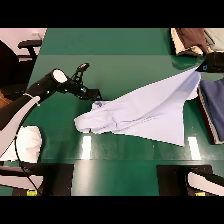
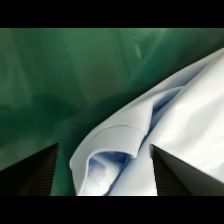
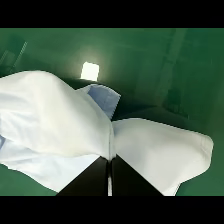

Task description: Fold the shirts.

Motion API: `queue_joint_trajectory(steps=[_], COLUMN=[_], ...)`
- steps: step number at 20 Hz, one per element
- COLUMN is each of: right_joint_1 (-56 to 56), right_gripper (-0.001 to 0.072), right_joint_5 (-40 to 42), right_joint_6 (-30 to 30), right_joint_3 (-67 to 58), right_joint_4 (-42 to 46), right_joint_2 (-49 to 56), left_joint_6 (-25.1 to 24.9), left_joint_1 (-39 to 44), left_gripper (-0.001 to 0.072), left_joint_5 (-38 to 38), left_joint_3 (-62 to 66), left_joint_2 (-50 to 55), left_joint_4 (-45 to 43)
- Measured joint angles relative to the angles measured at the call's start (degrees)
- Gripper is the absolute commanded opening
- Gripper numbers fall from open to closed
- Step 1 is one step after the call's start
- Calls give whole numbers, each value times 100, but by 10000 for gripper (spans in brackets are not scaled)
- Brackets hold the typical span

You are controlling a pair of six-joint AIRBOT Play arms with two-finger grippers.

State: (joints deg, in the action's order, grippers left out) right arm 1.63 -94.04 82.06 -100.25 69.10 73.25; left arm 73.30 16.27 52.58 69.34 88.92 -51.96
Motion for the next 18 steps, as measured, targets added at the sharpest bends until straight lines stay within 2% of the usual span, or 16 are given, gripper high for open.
queue_joint_trajectory(steps=[4, 5, 7, 8, 10, 11, 12, 18], right_joint_1=[0, 0, 0, 0, 0, 0, 0, 0], right_gripper=[12, 12, 12, 12, 12, 12, 12, 12], right_joint_5=[7, 15, 37, 48, 87, 92, 114, 310], right_joint_6=[0, 0, 0, 0, 28, 39, 59, 98], right_joint_3=[0, 0, 0, 0, 0, 0, 0, -13], right_joint_4=[-2, -2, -2, -2, -4, -4, -7, -7], right_joint_2=[0, 0, 2, 2, 0, 2, 2, -79], left_joint_6=[-85, -103, -118, -122, -142, -146, -155, -164], left_joint_1=[168, 195, 234, 251, 267, 269, 267, 48], left_gripper=[663, 644, 333, 241, 237, 69, 28, 27], left_joint_5=[-81, -114, -118, -103, -66, -52, -35, 103], left_joint_3=[0, 0, 0, 0, 2, 0, 0, 267], left_joint_2=[210, 236, 264, 275, 284, 291, 291, 13], left_joint_4=[223, 254, 271, 273, 273, 271, 264, 254])
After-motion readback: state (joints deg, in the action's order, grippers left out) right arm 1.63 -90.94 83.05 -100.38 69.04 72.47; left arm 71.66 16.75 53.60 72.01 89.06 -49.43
